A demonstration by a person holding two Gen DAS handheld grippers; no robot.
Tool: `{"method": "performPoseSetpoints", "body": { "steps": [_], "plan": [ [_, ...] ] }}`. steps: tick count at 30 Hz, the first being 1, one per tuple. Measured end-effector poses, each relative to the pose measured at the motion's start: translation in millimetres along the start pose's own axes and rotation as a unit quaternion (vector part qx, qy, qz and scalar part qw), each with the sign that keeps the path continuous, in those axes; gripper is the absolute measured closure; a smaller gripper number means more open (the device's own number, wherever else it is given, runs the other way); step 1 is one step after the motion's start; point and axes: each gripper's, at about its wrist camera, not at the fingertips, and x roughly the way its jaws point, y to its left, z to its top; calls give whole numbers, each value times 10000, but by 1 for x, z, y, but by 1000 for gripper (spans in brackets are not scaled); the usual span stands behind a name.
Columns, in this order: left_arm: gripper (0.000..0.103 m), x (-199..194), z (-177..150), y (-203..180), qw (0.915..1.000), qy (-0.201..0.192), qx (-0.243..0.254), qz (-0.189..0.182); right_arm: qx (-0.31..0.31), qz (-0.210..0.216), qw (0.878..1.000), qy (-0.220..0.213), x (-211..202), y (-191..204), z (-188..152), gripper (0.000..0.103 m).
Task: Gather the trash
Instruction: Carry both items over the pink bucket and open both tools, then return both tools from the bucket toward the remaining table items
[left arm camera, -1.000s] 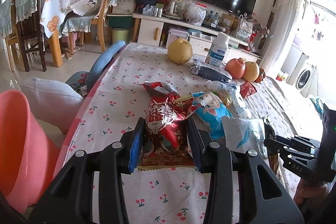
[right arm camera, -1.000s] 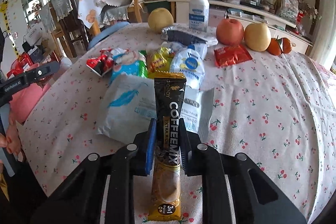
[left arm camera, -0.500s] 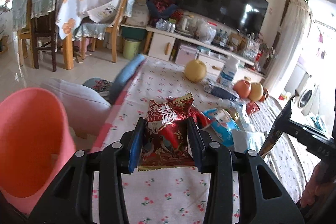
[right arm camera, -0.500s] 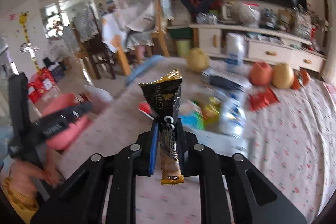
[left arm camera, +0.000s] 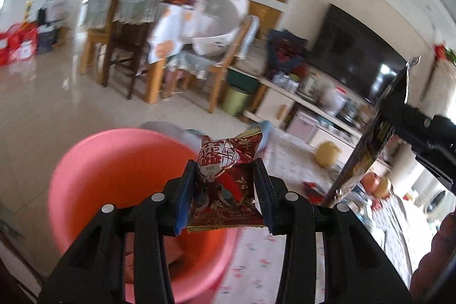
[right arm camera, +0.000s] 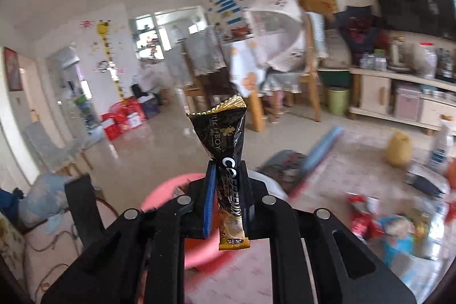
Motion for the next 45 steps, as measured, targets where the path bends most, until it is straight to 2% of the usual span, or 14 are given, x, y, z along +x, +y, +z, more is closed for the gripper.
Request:
{"method": "performPoseSetpoints", "body": {
  "steps": [3,5,6,7,9,11,13,17,20,24,32,37,45],
  "plan": [
    [60,2,3,25,9992,-27,-294,269,47,241,9996,154,37,18,1,85],
    [55,3,3,39,9974,-19,-533,475,227,430,9982,343,61,22,-3,83],
    [44,3,2,46,9961,-15,-660,589,329,514,9971,457,73,22,-6,74],
    [32,4,2,50,9944,-36,-749,743,415,545,9958,600,84,20,-11,54],
    [25,3,1,54,9916,-63,-818,1001,529,322,9947,824,101,15,-23,33],
    [20,3,1,56,9906,-45,-805,1102,625,277,9937,892,103,8,-32,30],
    [17,1,1,56,9901,-102,-773,1170,704,132,9935,888,96,-1,-38,19],
    [12,-5,2,43,9909,-358,-568,1163,663,-267,9946,758,65,-24,-51,17],
    [10,-8,2,28,9933,-470,-297,1009,478,-618,9943,725,44,-35,-59,15],
    [10,-12,-1,4,9953,-577,94,770,334,-886,9931,696,14,-48,-75,14],
    [10,-30,-10,-57,9923,-743,881,462,-164,-1438,9882,511,-49,-56,-97,9],
    [10,-37,-20,-86,9897,-618,1222,425,-164,-1625,9859,369,-81,-67,-102,8],
    [10,-43,-45,-123,9849,-421,1672,132,-79,-1865,9822,213,-117,-86,-115,8]
  ]
}}
